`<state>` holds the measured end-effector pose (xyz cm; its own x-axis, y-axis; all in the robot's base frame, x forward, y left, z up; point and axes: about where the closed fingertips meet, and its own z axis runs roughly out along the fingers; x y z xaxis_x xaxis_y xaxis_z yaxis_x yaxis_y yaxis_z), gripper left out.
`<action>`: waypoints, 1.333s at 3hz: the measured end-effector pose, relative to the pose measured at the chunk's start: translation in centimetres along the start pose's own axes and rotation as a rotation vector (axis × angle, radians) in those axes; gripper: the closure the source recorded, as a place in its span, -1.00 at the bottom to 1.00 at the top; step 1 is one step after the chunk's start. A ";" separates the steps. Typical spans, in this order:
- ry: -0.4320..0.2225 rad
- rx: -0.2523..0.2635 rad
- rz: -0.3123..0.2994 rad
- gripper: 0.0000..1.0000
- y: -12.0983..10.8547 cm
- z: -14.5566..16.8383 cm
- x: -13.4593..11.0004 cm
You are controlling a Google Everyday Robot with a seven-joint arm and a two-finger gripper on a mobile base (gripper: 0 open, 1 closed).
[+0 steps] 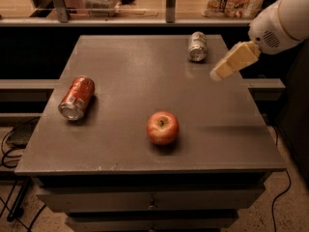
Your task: Move 7up can near coke can
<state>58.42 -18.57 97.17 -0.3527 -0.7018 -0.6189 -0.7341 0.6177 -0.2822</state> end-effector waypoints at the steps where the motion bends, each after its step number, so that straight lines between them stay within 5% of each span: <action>1: -0.051 0.020 0.099 -1.00 -2.2 3.5 -1.4; 2: -0.110 0.036 0.187 -1.00 -5.5 7.9 -2.9; 4: -0.182 0.009 0.257 -1.00 -9.3 13.7 -5.2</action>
Offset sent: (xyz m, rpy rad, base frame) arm 0.1382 0.0120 -0.0318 0.2398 -0.0465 -0.1855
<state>74.96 -15.83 92.97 -0.4158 -0.4477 -0.7916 -0.6288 0.7704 -0.1054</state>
